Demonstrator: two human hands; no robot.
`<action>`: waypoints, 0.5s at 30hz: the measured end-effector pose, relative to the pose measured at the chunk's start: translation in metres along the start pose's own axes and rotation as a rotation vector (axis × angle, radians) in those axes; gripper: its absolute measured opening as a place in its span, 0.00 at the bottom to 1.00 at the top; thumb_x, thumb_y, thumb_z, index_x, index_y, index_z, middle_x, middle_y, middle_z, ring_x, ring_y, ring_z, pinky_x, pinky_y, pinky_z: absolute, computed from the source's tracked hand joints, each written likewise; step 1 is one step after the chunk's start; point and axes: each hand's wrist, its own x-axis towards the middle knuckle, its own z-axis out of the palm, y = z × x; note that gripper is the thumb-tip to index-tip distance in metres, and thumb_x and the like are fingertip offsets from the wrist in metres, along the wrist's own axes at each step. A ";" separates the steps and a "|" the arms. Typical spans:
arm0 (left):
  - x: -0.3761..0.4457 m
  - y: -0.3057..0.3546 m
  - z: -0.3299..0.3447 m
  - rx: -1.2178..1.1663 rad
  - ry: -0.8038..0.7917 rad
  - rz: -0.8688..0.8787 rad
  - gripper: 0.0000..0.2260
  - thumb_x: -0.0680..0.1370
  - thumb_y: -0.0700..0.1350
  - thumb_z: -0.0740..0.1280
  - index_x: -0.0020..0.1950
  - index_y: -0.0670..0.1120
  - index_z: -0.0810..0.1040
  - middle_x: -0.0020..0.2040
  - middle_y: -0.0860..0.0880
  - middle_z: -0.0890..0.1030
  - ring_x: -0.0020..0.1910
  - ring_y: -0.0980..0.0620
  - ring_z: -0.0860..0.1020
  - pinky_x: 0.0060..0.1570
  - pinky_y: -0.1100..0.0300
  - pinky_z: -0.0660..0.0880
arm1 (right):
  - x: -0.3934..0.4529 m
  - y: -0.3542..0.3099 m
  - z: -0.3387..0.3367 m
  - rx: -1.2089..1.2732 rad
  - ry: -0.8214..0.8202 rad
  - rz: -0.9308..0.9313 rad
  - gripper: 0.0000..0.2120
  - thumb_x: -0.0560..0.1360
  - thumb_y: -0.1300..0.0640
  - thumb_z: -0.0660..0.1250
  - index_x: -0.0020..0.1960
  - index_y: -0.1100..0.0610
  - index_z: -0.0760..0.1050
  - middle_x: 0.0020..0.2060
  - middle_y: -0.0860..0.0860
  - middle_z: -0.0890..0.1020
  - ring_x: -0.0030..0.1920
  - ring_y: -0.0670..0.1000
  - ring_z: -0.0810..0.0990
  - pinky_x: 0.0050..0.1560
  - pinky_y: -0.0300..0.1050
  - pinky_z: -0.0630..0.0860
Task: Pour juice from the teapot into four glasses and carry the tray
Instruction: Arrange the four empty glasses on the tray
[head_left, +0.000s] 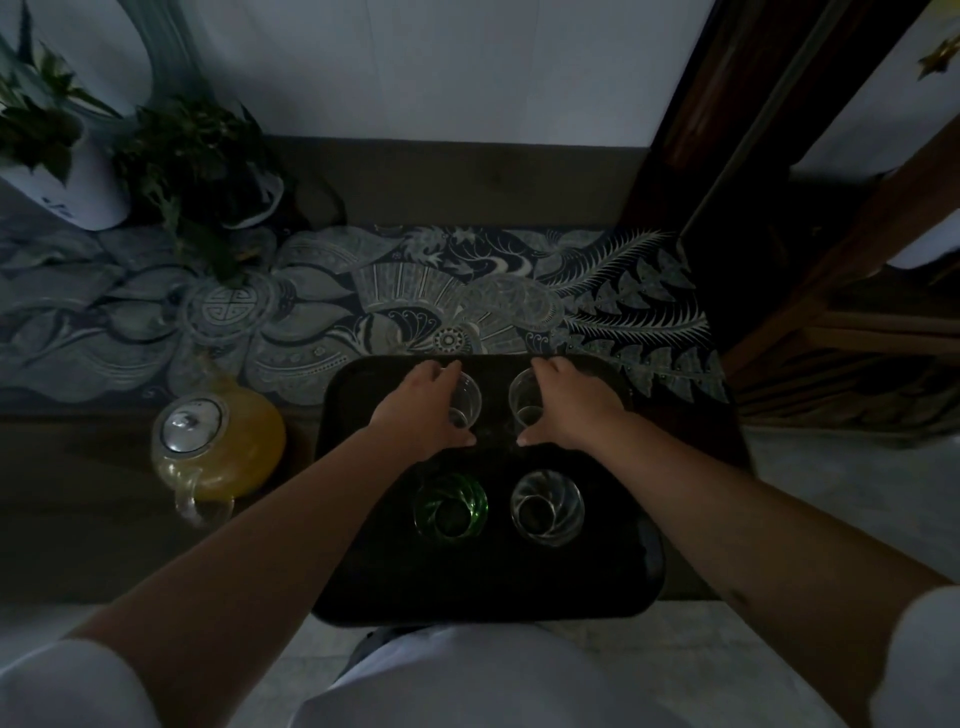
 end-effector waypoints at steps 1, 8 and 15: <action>0.000 0.000 0.000 -0.008 -0.004 -0.010 0.51 0.66 0.60 0.77 0.80 0.50 0.51 0.79 0.45 0.57 0.76 0.44 0.61 0.71 0.45 0.67 | 0.000 0.000 0.000 0.010 0.007 0.004 0.55 0.62 0.39 0.76 0.77 0.55 0.50 0.76 0.55 0.57 0.72 0.60 0.66 0.63 0.57 0.71; 0.000 0.001 0.005 0.078 0.005 -0.026 0.52 0.68 0.62 0.75 0.80 0.46 0.47 0.81 0.44 0.50 0.80 0.44 0.43 0.75 0.37 0.47 | -0.003 -0.003 0.003 0.050 0.029 0.015 0.56 0.62 0.39 0.76 0.77 0.55 0.48 0.76 0.55 0.56 0.74 0.58 0.60 0.66 0.57 0.68; -0.009 0.000 0.003 0.080 0.023 -0.020 0.54 0.68 0.63 0.74 0.80 0.48 0.43 0.81 0.44 0.42 0.80 0.44 0.39 0.75 0.38 0.46 | -0.011 -0.004 0.006 0.034 0.014 0.026 0.58 0.60 0.33 0.73 0.77 0.46 0.41 0.79 0.52 0.48 0.77 0.60 0.50 0.69 0.64 0.64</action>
